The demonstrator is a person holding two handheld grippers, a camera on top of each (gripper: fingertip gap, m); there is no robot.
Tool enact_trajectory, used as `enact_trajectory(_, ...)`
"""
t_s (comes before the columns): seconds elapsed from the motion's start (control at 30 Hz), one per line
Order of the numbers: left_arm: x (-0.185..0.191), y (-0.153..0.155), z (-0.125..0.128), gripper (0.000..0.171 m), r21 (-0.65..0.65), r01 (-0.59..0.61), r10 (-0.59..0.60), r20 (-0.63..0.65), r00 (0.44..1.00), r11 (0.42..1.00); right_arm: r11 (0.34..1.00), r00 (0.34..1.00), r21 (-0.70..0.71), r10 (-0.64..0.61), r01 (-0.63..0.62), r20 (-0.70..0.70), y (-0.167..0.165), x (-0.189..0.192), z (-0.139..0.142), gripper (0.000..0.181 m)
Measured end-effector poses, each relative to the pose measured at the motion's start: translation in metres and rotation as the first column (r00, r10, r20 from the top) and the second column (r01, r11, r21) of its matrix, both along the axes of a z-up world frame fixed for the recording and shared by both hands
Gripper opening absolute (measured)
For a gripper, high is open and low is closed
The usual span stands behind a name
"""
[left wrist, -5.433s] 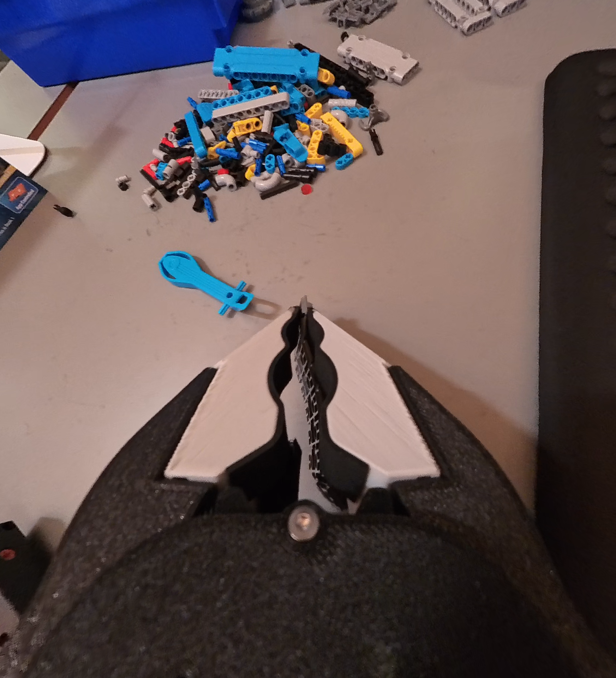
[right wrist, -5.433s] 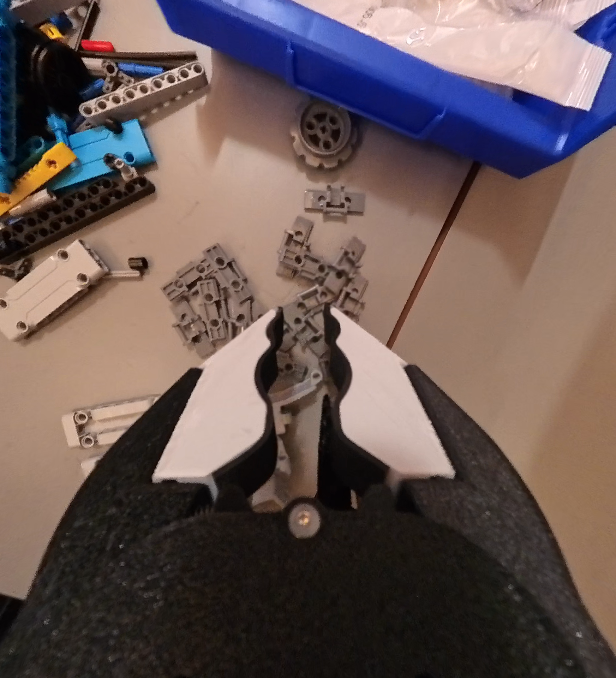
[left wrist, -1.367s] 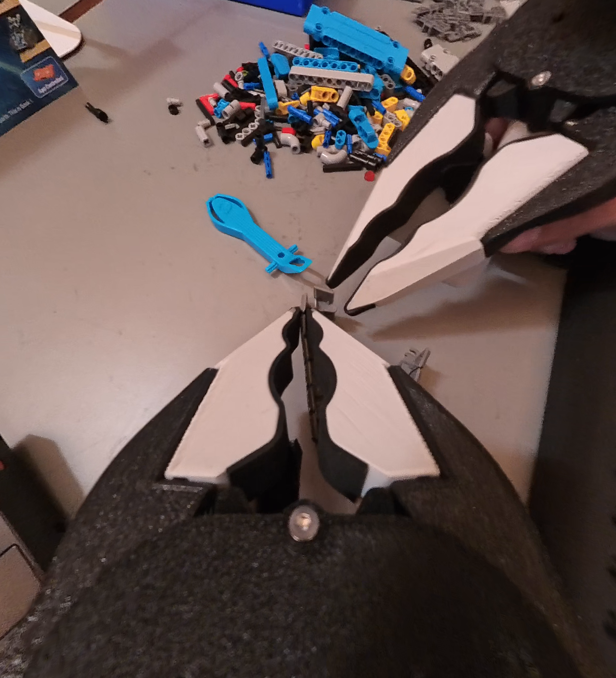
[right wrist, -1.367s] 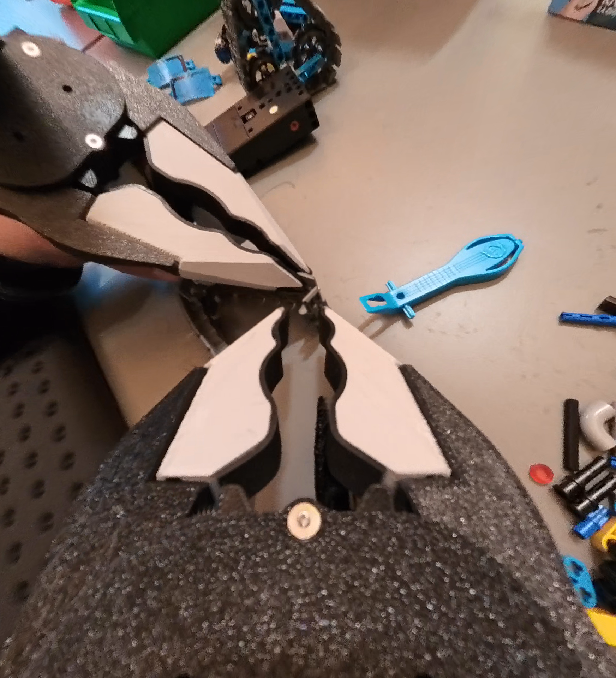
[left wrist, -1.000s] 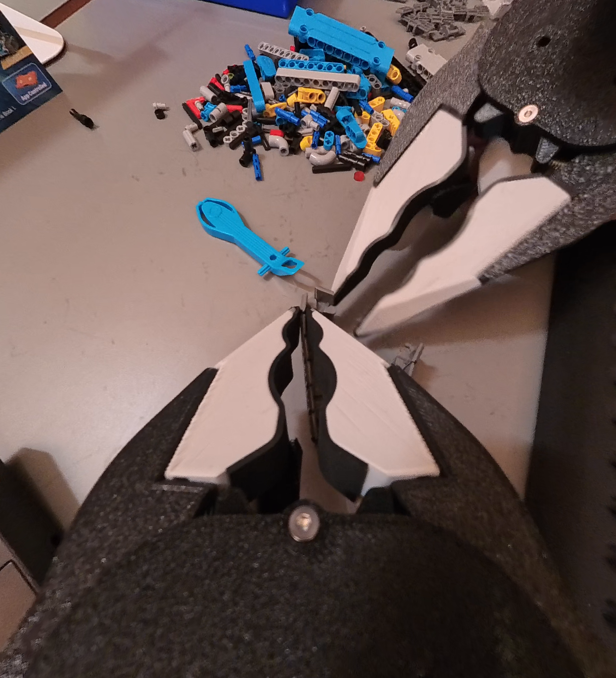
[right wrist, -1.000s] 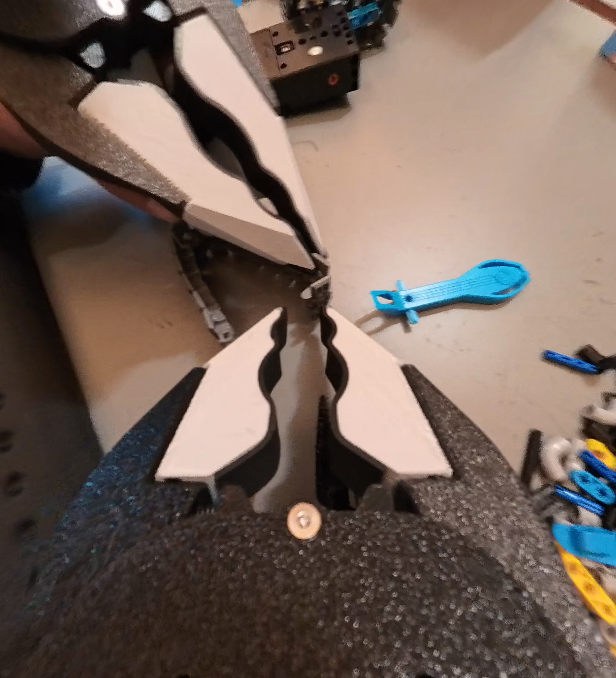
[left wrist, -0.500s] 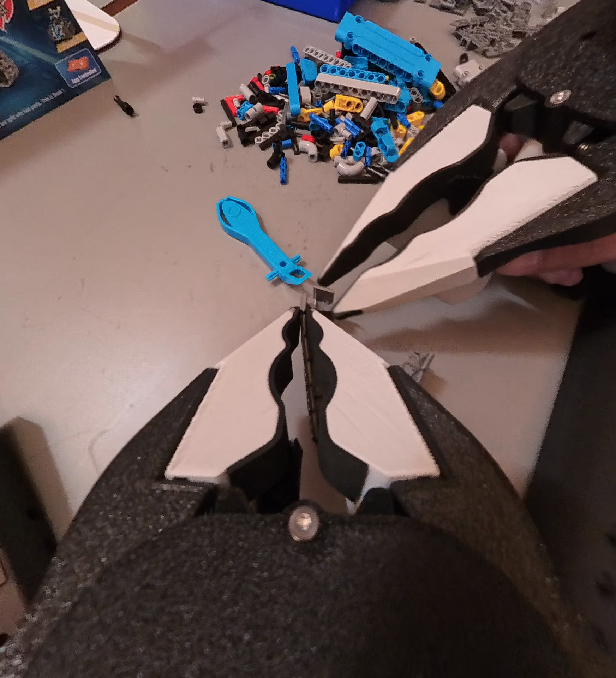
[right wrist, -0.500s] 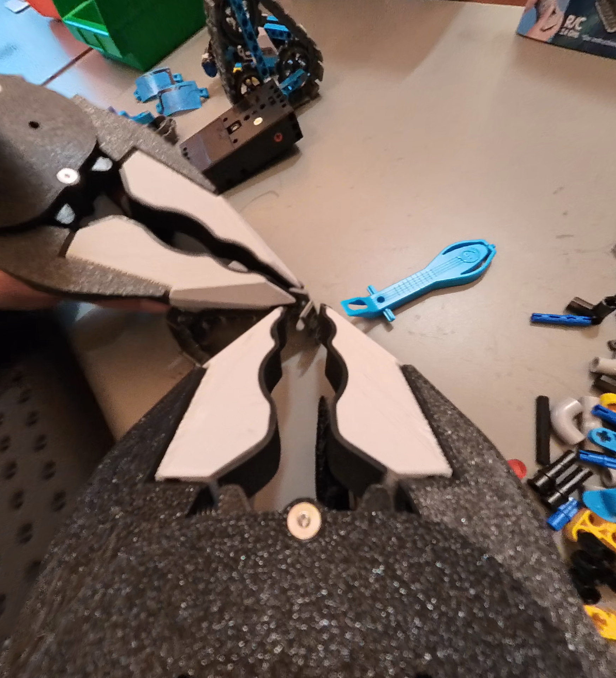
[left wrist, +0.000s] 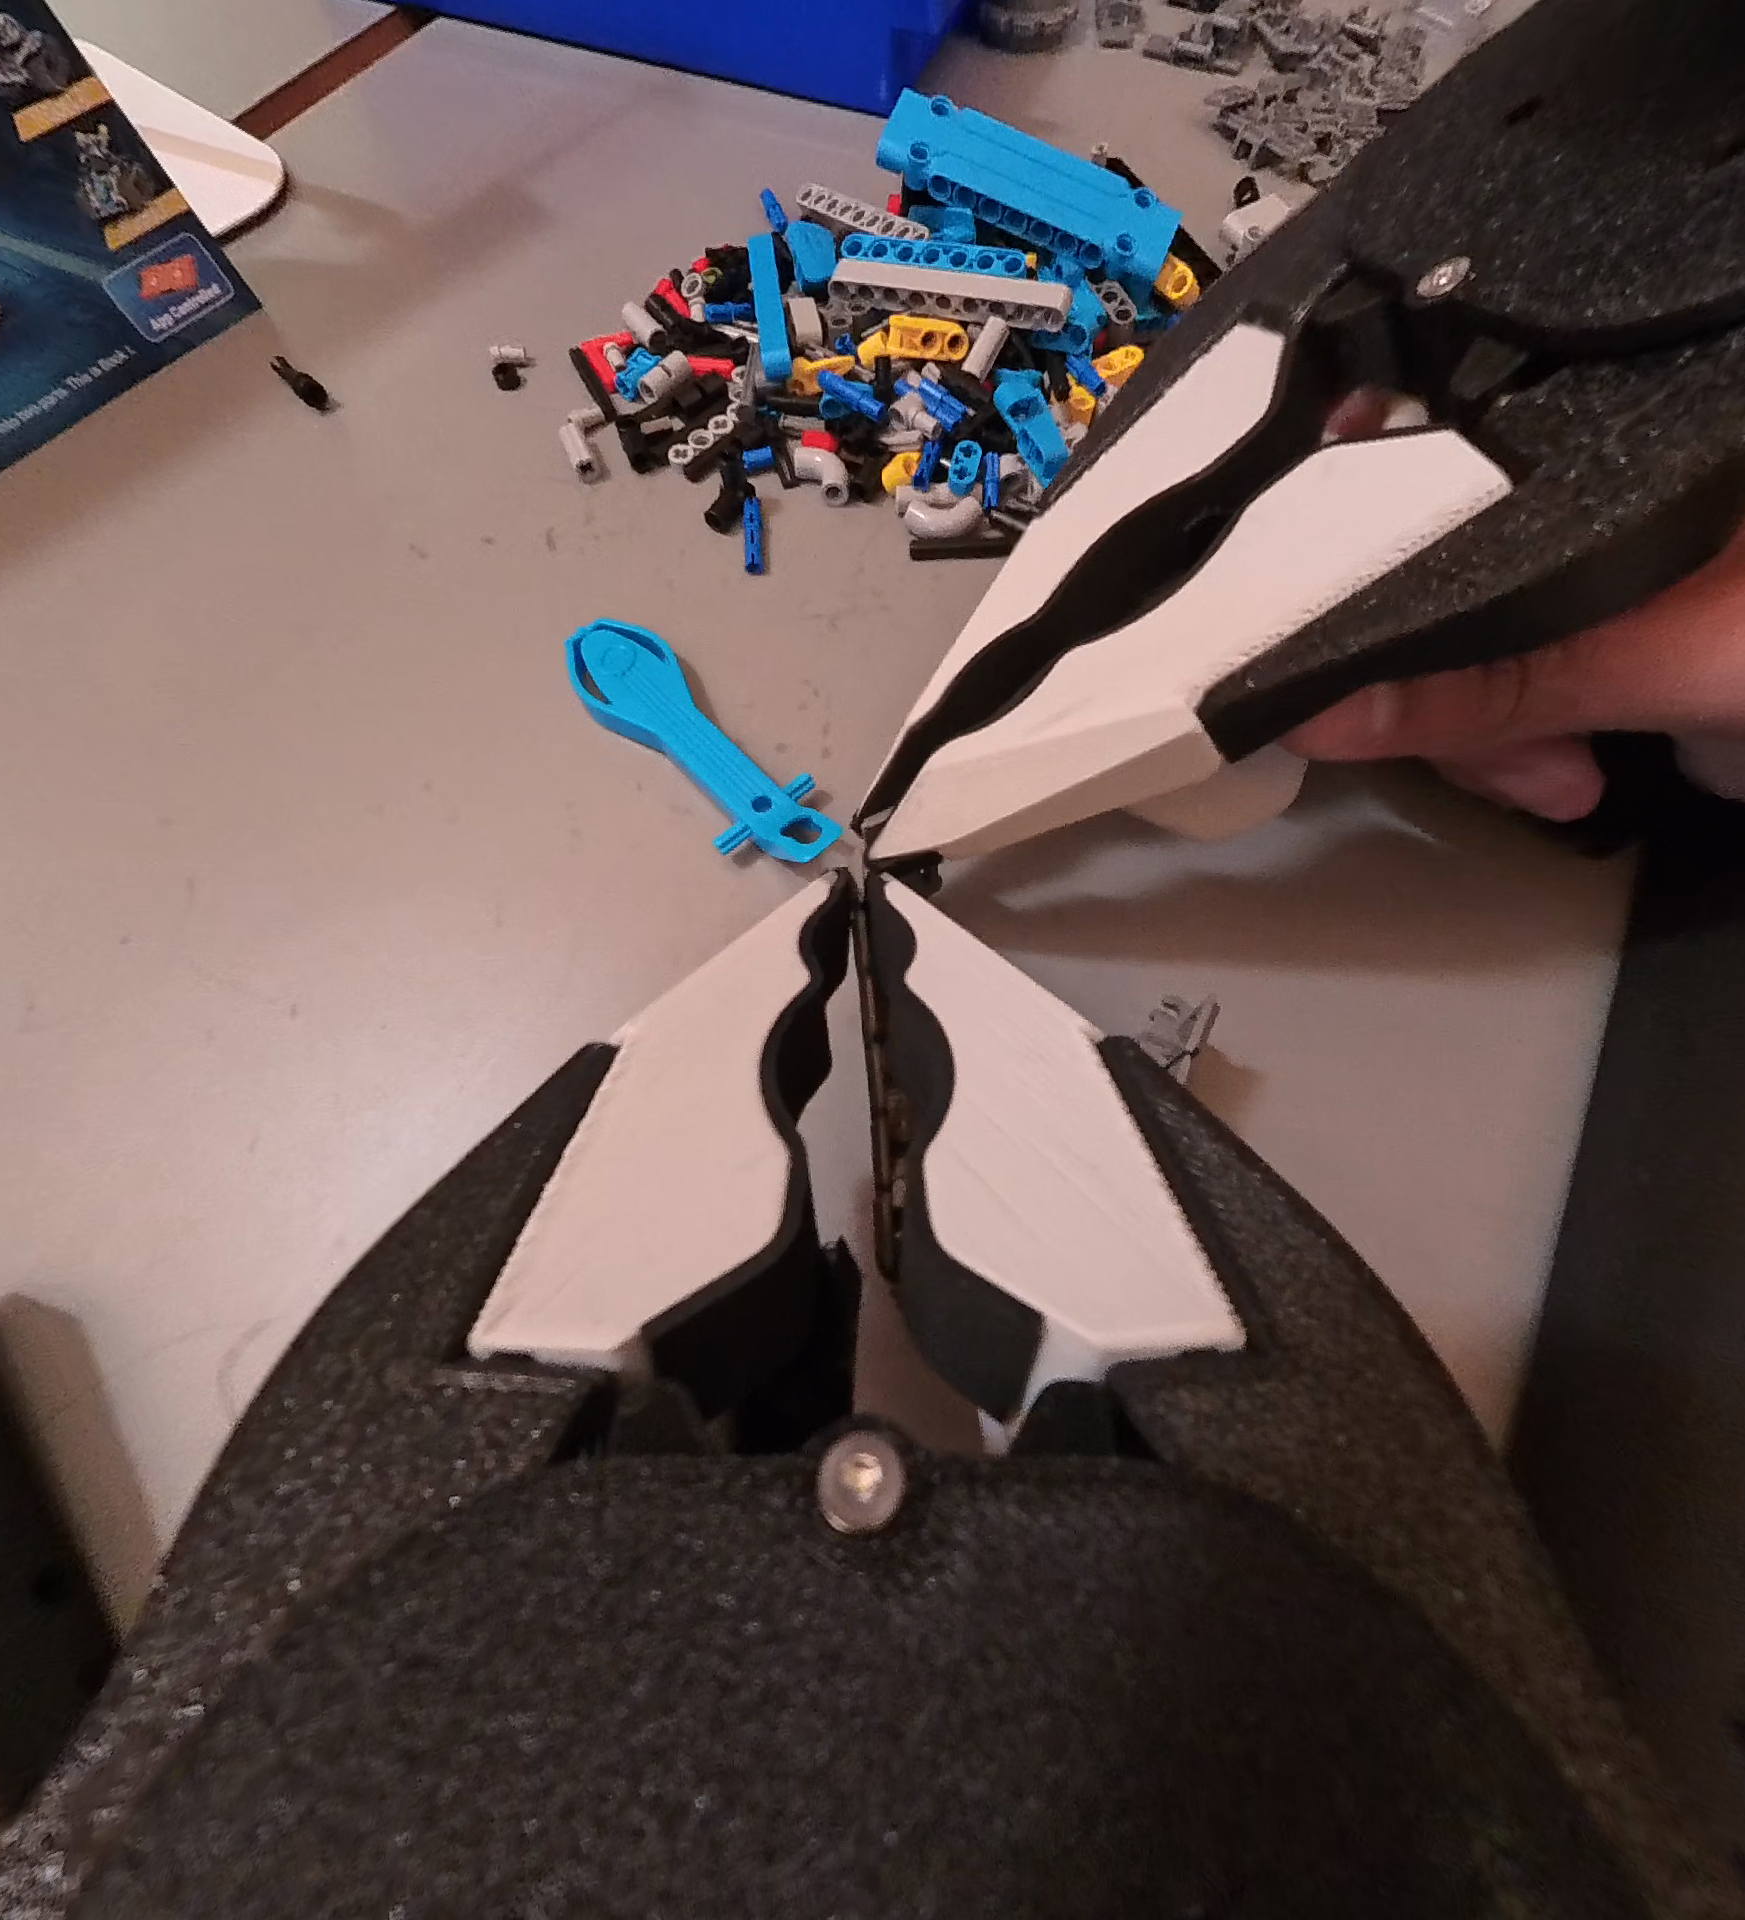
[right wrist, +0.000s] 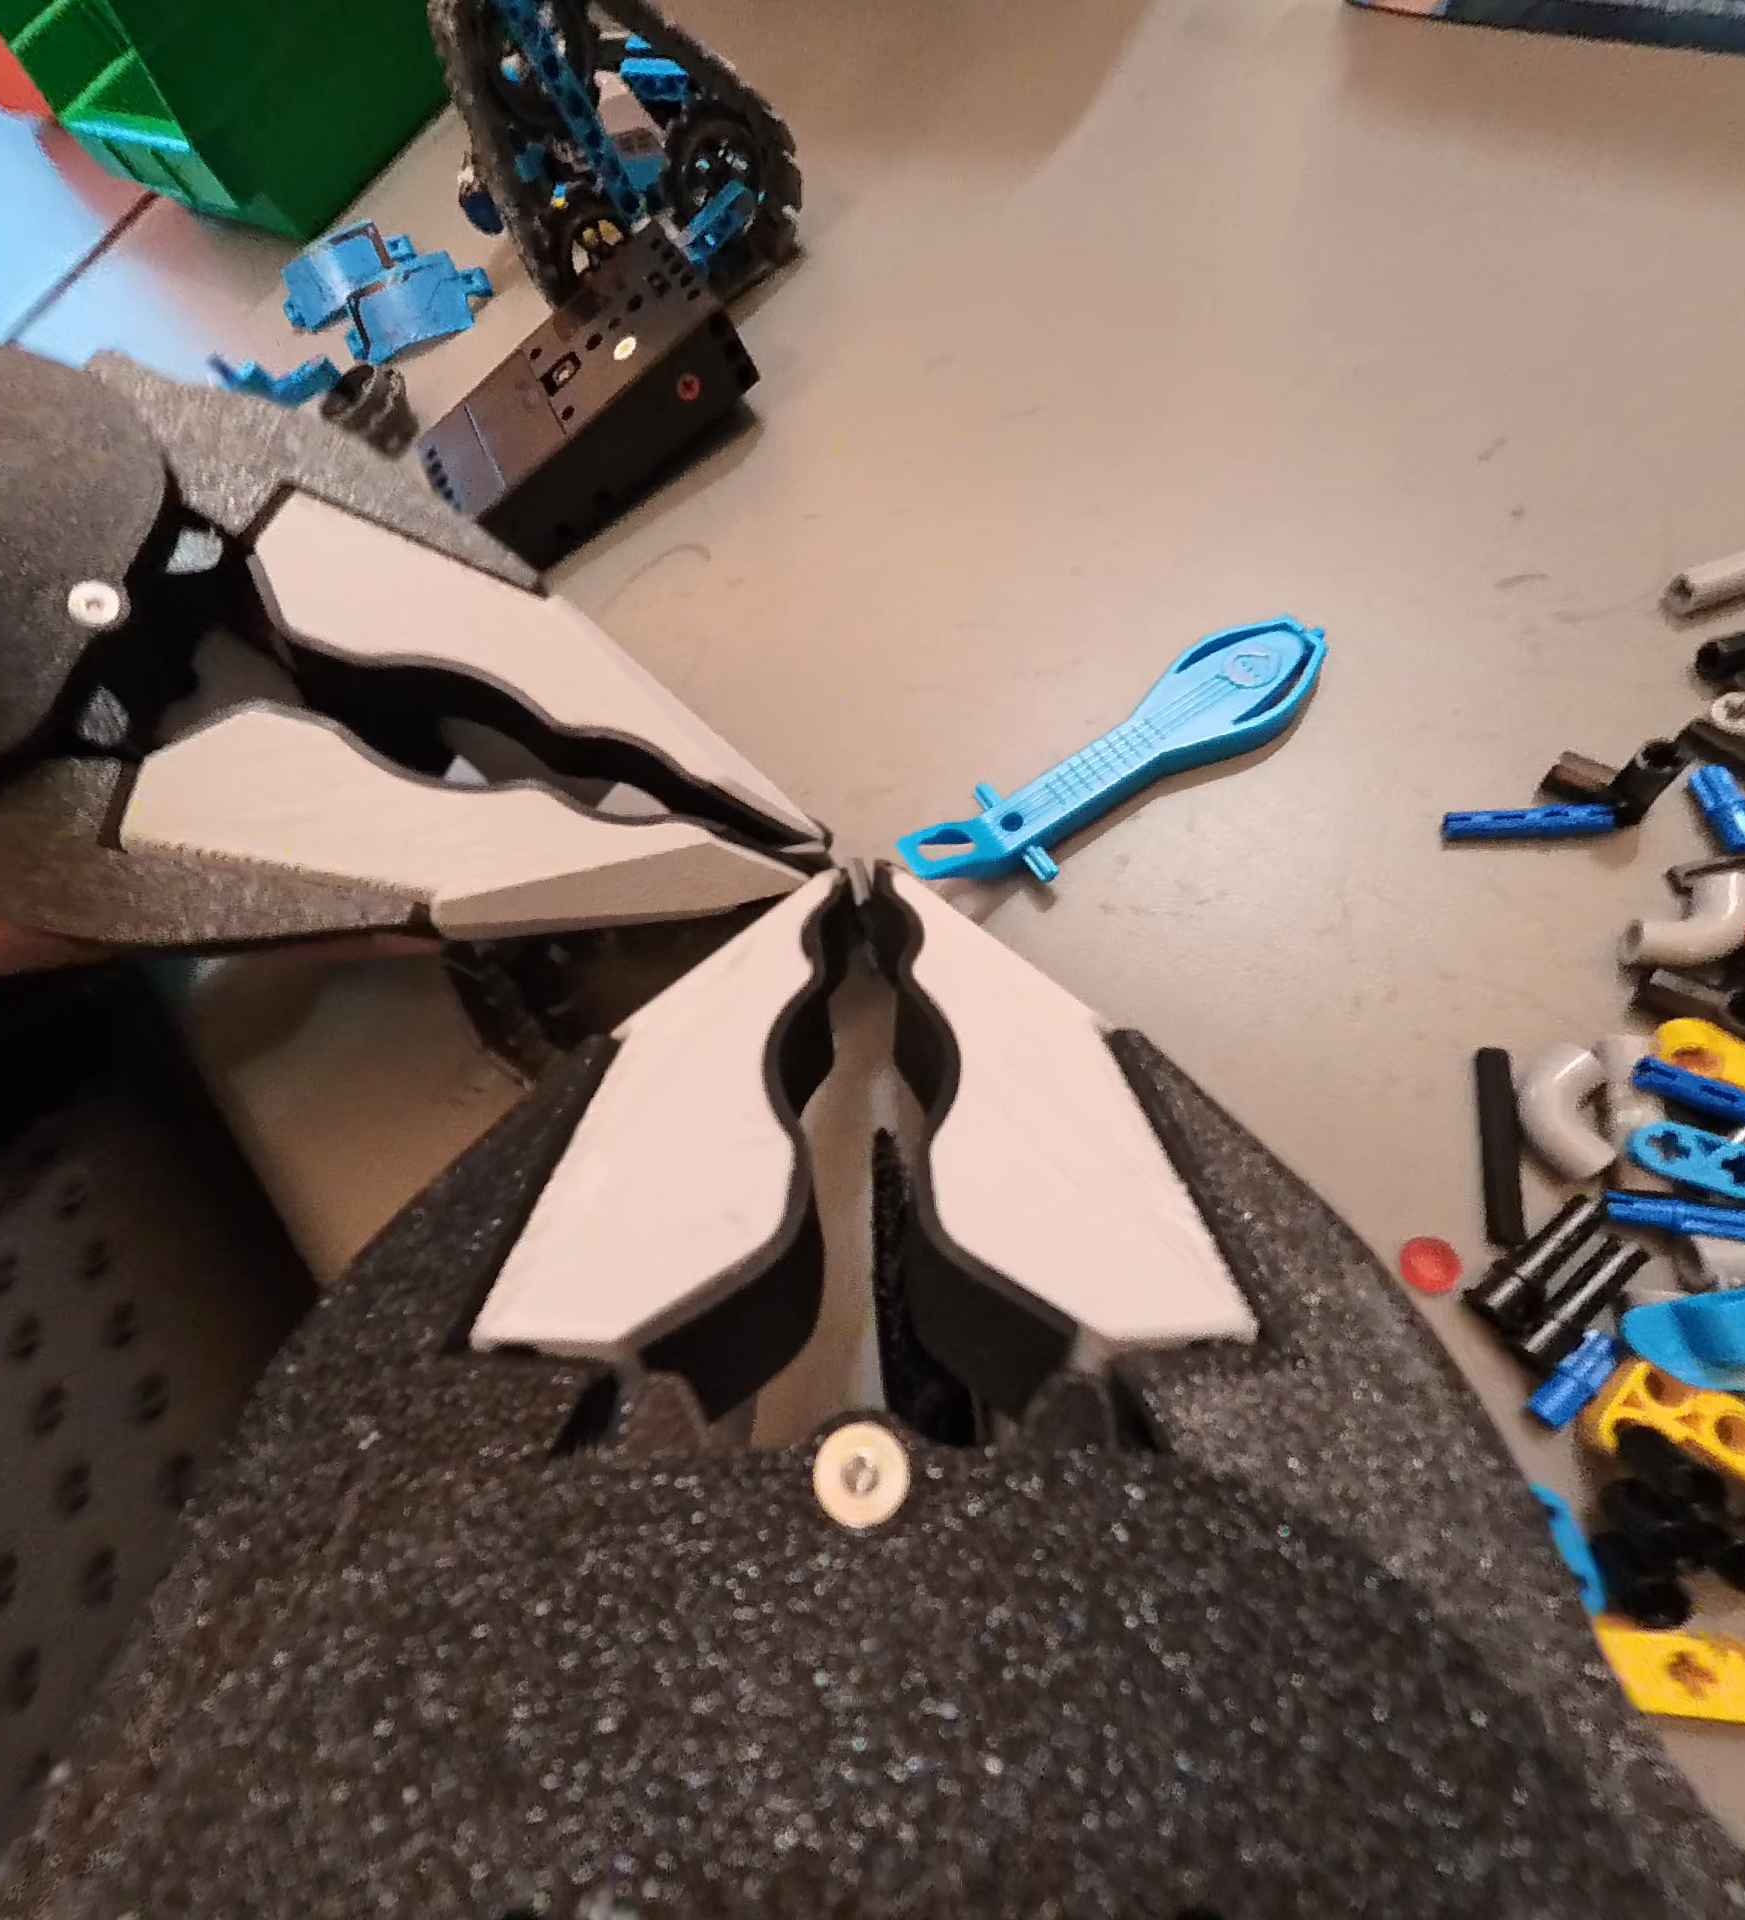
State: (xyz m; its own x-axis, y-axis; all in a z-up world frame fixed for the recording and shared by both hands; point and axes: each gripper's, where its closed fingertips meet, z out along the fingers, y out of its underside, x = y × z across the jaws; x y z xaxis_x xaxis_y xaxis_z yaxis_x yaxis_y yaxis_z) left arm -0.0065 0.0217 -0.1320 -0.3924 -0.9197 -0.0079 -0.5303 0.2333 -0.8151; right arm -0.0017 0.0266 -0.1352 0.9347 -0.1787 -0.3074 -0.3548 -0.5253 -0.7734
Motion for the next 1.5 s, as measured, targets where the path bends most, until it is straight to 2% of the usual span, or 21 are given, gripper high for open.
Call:
enact_trajectory(0.17,0.003,0.003,-0.001,0.002,0.091,-0.063,0.058,0.055,0.997,0.994,0.992,0.987,0.029,-0.123,0.126,-0.102,0.004,0.006,0.000,0.002)
enact_trajectory(0.27,0.004,0.004,-0.001,0.001,0.082,-0.080,0.076,0.057,0.995,0.993,0.986,0.981,0.037,-0.155,0.160,-0.112,0.006,0.010,0.000,0.001)
enact_trajectory(0.33,-0.005,-0.020,-0.001,0.000,0.050,0.012,-0.015,0.048,0.999,0.999,0.949,0.949,0.052,-0.308,0.312,-0.071,-0.007,0.047,0.004,0.000)
enact_trajectory(0.37,-0.008,-0.028,-0.002,0.000,0.089,0.018,-0.024,0.063,0.998,0.996,0.942,0.940,0.062,-0.321,0.330,-0.119,-0.011,0.056,0.004,0.000)
enact_trajectory(0.43,-0.004,-0.018,-0.001,0.001,0.143,-0.050,0.041,0.070,0.997,0.988,0.964,0.953,0.089,-0.229,0.250,-0.196,-0.003,0.036,0.004,0.000)
enact_trajectory(0.5,-0.004,-0.015,-0.001,0.001,0.065,-0.038,0.035,0.050,0.998,0.997,0.971,0.975,0.113,-0.202,0.211,-0.087,-0.002,0.029,0.015,0.000)
enact_trajectory(0.53,-0.005,-0.016,-0.001,0.001,0.053,-0.016,0.014,0.053,0.998,0.998,0.973,0.979,0.133,-0.177,0.190,-0.105,-0.001,0.024,0.019,0.001)
enact_trajectory(0.63,-0.007,-0.018,-0.001,0.002,0.074,0.037,-0.041,0.058,0.997,0.997,0.962,0.955,0.190,-0.143,0.196,-0.261,-0.006,0.023,0.023,0.000)
enact_trajectory(0.73,-0.007,-0.010,0.000,0.001,0.070,0.019,-0.022,0.046,0.999,0.997,0.944,0.955,0.238,-0.172,0.230,-0.240,-0.023,0.040,0.037,0.001)
enact_trajectory(0.77,-0.007,-0.007,0.001,0.001,0.067,0.010,-0.014,0.053,0.999,0.998,0.942,0.959,0.236,-0.192,0.240,-0.209,-0.035,0.051,0.041,0.001)
enact_trajectory(0.83,-0.008,-0.006,0.004,0.002,0.031,0.012,-0.014,0.062,0.998,0.999,0.910,0.941,0.240,-0.319,0.338,-0.116,-0.076,0.096,0.054,0.001)
enact_trajectory(0.93,-0.009,-0.007,0.009,0.007,-0.005,0.028,-0.028,0.065,0.998,1.000,0.819,0.849,0.233,-0.522,0.524,-0.077,-0.166,0.183,0.078,0.001)
enact_trajectory(0.97,-0.009,-0.007,0.011,0.008,-0.016,0.036,-0.035,0.070,0.997,0.999,0.807,0.823,0.168,-0.567,0.566,-0.048,-0.196,0.209,0.074,0.000)
enact_trajectory(1.03,-0.011,-0.006,0.016,0.009,-0.052,0.050,-0.046,0.073,0.996,0.997,0.791,0.793,-0.049,-0.609,0.610,0.027,-0.249,0.250,0.044,0.001)
enact_trajectory(1.1,-0.013,-0.004,0.016,0.010,-0.088,0.052,-0.047,0.061,0.997,0.995,0.804,0.820,-0.201,-0.573,0.559,-0.010,-0.272,0.262,0.017,0.001)
enact_trajectory(1.23,-0.014,0.002,0.015,0.010,-0.084,0.038,-0.034,0.057,0.998,0.996,0.802,0.826,-0.240,-0.564,0.546,-0.004,-0.281,0.280,0.002,0.001)
enact_trajectory(1.33,-0.014,0.004,0.012,0.010,-0.075,0.028,-0.025,0.049,0.999,0.997,0.773,0.807,-0.256,-0.587,0.580,0.057,-0.284,0.290,0.001,0.023)
enact_trajectory(1.4,-0.014,0.004,0.011,0.010,-0.083,0.029,-0.026,0.040,0.999,0.996,0.748,0.770,-0.179,-0.619,0.638,0.155,-0.279,0.294,0.025,0.025)
enact_trajectory(1.43,-0.012,0.004,0.014,0.010,-0.098,0.033,-0.029,0.051,0.998,0.995,0.759,0.763,-0.107,-0.620,0.643,0.185,-0.265,0.289,0.044,0.025)
enact_trajectory(1.5,0.002,0.011,0.026,0.010,-0.144,0.020,-0.010,0.073,0.997,0.989,0.806,0.787,0.082,-0.591,0.586,0.178,-0.217,0.262,0.084,0.025)
